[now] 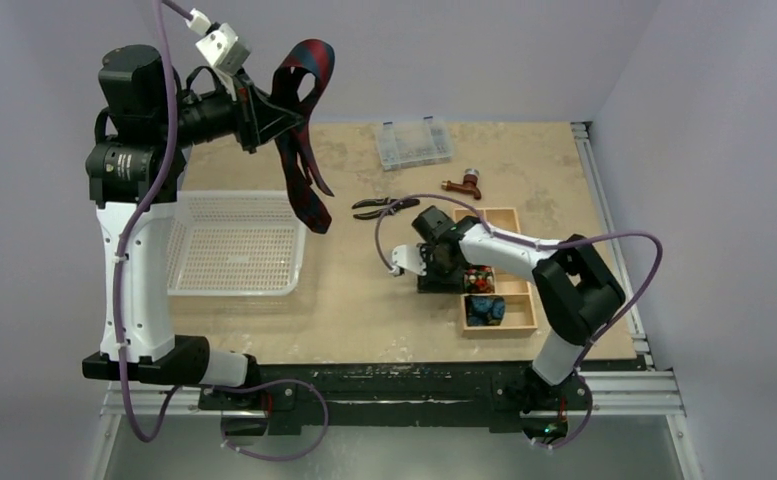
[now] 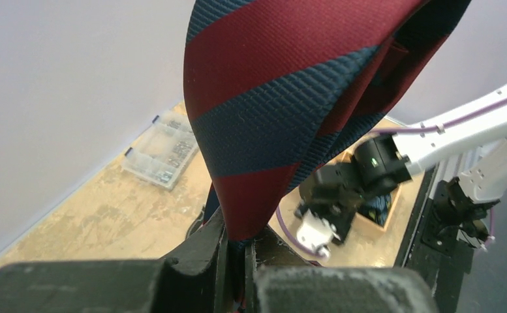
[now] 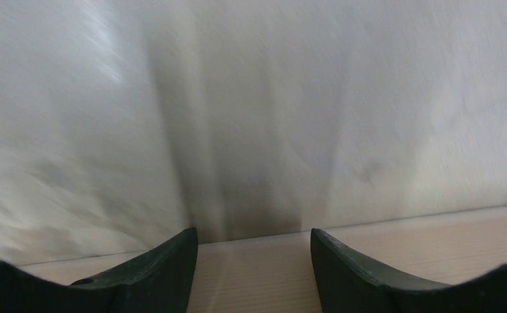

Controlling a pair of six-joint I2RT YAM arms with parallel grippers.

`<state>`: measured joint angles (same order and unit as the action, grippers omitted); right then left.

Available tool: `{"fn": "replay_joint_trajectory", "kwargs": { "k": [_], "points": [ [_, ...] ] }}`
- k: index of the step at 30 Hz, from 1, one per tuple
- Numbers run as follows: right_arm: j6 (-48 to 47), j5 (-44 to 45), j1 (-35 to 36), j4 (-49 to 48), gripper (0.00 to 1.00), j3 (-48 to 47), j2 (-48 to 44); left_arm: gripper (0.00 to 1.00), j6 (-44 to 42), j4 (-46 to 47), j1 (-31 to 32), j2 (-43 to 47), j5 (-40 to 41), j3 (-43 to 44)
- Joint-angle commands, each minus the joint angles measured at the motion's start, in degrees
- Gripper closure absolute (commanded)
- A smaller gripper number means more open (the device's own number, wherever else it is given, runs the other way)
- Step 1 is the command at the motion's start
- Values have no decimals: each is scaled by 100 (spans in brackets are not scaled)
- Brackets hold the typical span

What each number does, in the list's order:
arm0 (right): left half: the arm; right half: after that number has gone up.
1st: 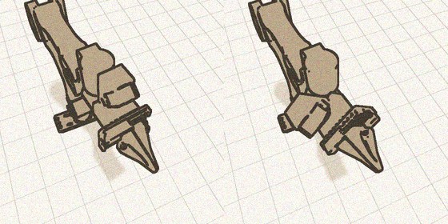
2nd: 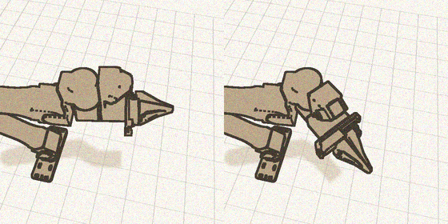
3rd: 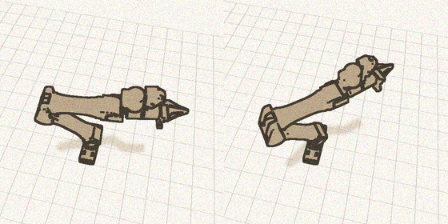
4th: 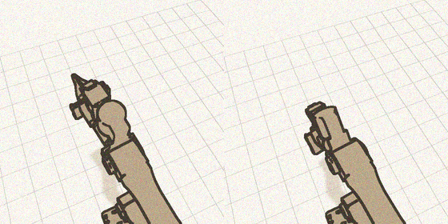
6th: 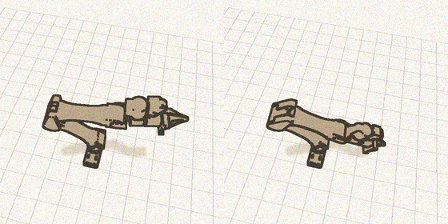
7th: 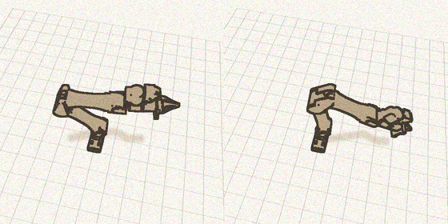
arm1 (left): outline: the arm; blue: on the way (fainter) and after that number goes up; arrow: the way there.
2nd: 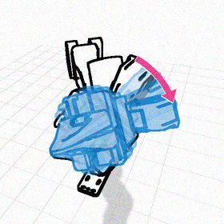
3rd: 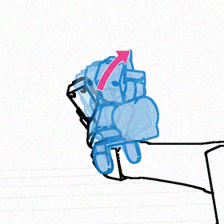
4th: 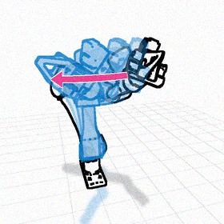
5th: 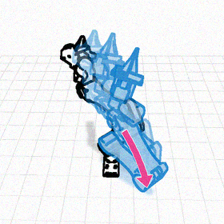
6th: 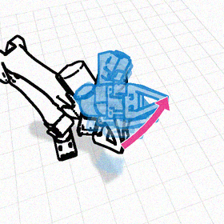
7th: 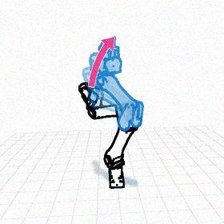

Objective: Roll the ties
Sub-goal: Move the storage box to the corner of the board.

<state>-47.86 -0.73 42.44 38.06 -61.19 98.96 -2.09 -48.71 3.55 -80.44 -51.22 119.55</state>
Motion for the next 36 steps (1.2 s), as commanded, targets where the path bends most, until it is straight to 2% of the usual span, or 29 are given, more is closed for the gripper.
{"fn": "replay_joint_trajectory", "kwargs": {
  "k": [1,5,9,12,16,19,26,30,33,36],
  "points": [
    [-1255,989,-1175,132,38,-113,-86,100,-57,152,215,17,-170,-289],
    [-1068,725,-1716,484,37,-1322,147,100,-215,178,429,1,-58,-584],
    [-721,-120,-1746,1644,35,-2104,-398,100,-364,87,608,-87,33,-611],
    [-658,-494,-1739,2536,39,-1719,-1054,100,-428,34,676,-111,110,-604],
    [-1057,-599,-1739,3424,54,-577,-2224,100,-415,32,729,-82,162,-739],
    [-1216,-932,-1724,3975,62,-268,-2743,100,-369,90,764,-7,175,-942],
    [-1181,-1356,-964,4083,88,727,-3490,100,-231,180,794,88,174,-1241],
    [-1258,-1637,-801,4043,98,899,-3303,100,-235,149,805,154,251,-1254],
    [-1050,-1731,-800,4011,100,930,-2571,100,-231,160,805,223,297,-1313],
    [-754,-1329,-805,3728,100,1018,-1657,100,-254,156,808,300,352,-1337]
  ]
}}
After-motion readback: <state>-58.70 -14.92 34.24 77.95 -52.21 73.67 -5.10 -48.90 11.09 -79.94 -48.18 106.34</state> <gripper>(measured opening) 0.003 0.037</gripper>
